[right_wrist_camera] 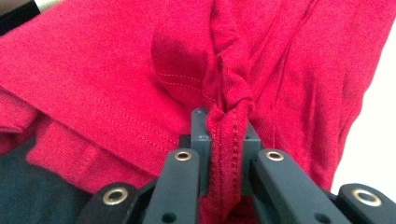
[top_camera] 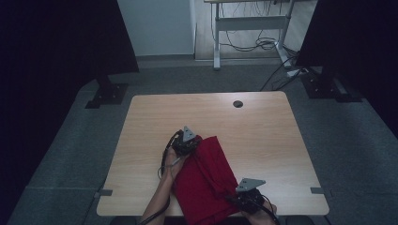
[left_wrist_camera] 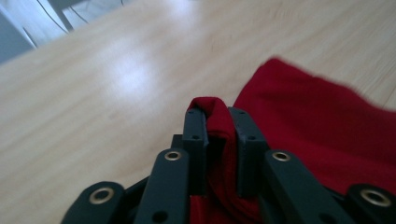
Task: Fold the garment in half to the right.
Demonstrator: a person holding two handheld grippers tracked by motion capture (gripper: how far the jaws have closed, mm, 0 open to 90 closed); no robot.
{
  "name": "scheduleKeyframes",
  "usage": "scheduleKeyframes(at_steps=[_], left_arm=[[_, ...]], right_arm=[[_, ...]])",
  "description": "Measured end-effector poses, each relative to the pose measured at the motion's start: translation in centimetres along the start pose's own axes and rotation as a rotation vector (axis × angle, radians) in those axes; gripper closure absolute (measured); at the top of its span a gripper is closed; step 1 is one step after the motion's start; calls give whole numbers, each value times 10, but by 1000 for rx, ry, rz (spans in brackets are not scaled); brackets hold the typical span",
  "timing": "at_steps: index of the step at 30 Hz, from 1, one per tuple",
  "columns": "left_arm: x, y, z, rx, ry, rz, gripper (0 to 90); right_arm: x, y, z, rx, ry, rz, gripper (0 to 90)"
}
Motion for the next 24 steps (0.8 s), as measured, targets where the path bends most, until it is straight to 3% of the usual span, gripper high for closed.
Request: scheduleKeyframes(at_steps=[1,2,3,4,7,8,10,11,12,13,14,16,17,18,20,21,23,24], left_arm=[[-5,0,-1,-43,0,41,762],[-5,0,-1,-43,0,41,756],[-5,0,-1,-43,0,41,756],[-13,-2,-3,-79,-18,75,756],[-17,-3,-5,-94,-33,86,741],[-32,-6,-12,-154,-69,178,741],[-32,-6,-12,-154,-69,178,751],[-44,-15,-20,-146,-114,149,751],[-44,-15,-20,-146,-114,149,695],[-47,-24,-24,-123,-138,110,695],[-48,-29,-26,-118,-140,107,641],[-48,-29,-26,-118,-140,107,616],[-48,-49,-30,-82,-170,46,616],[-47,-56,-32,-77,-176,41,525],[-45,-62,-33,-66,-190,26,477],[-40,-74,-34,-46,-198,7,477],[-36,-81,-35,-39,-191,9,407],[-25,-93,-37,-24,-178,-4,407]], right_arm=[[0,0,0,0,0,0,830],[0,0,0,0,0,0,830],[-3,0,0,-11,-17,-29,830],[-3,0,0,-11,-17,-29,830],[-3,0,0,-9,-6,-35,829],[-3,0,0,-9,-6,-35,829],[-2,-1,0,-14,1,-30,829],[-2,-1,0,-14,1,-30,827],[-2,-1,0,-14,1,-30,827],[-1,0,0,-8,9,-26,825],[0,0,0,-10,10,-24,824],[0,0,0,-10,10,-26,824],[0,0,0,-10,10,-26,824],[0,1,0,-9,10,-31,823],[0,1,0,-7,9,-31,822],[0,1,0,-6,9,-32,821],[0,1,0,-5,11,-30,821],[1,1,0,-5,13,-28,821]])
Point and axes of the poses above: each handheld gripper's, and its own axes: y roughly forward along the jaws, z roughly out of its top, x roughly to its right, the point moved 4 cm from there along y, roughly forward along the jaws, and after that the axes turned 9 degrees about -x, right-handed, at the moved point
